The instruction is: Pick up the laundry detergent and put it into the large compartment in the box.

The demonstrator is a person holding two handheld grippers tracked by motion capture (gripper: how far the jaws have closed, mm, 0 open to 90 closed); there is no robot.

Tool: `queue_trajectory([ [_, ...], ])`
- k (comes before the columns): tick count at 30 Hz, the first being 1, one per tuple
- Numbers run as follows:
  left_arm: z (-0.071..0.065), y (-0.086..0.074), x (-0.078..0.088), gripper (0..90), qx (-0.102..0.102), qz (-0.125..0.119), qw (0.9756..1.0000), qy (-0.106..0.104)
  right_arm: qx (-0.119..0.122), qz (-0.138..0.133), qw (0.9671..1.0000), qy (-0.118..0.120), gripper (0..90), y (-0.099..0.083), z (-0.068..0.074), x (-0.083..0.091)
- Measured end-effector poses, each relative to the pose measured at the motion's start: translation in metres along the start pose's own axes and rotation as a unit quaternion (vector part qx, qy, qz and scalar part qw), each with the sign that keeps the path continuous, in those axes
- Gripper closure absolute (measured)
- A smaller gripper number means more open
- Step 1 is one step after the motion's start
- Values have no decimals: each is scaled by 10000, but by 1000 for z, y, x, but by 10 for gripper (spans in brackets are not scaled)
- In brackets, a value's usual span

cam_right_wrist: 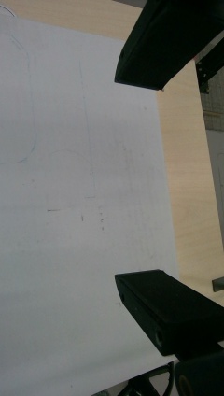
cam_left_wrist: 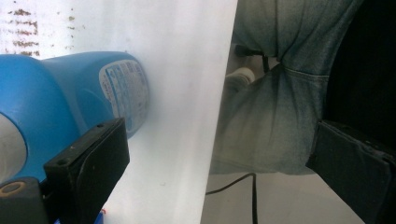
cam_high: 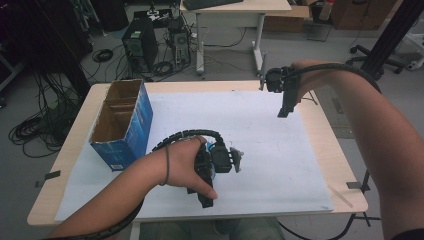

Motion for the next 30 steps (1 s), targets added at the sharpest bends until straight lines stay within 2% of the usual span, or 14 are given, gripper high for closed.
queue_trajectory([
  [18, 0, 0, 2, 52, 15, 4, 10000, 19, 32, 23, 10000, -12, 54, 1, -2, -6],
  [30, -2, 4, 16, 52, -35, -66, 9999, 121, 24, -9, 10000, -39, 47, 1, -2, -3],
])
Point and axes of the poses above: each handheld gripper's, and its own axes: x roughly backward along the jaws, y roughly out of its top, z roughly to its left, the point moved 4 cm from there along -x, roughly forward along the jaws, and after that the axes turned 11 degrees about -z, right-handed, at the moved point
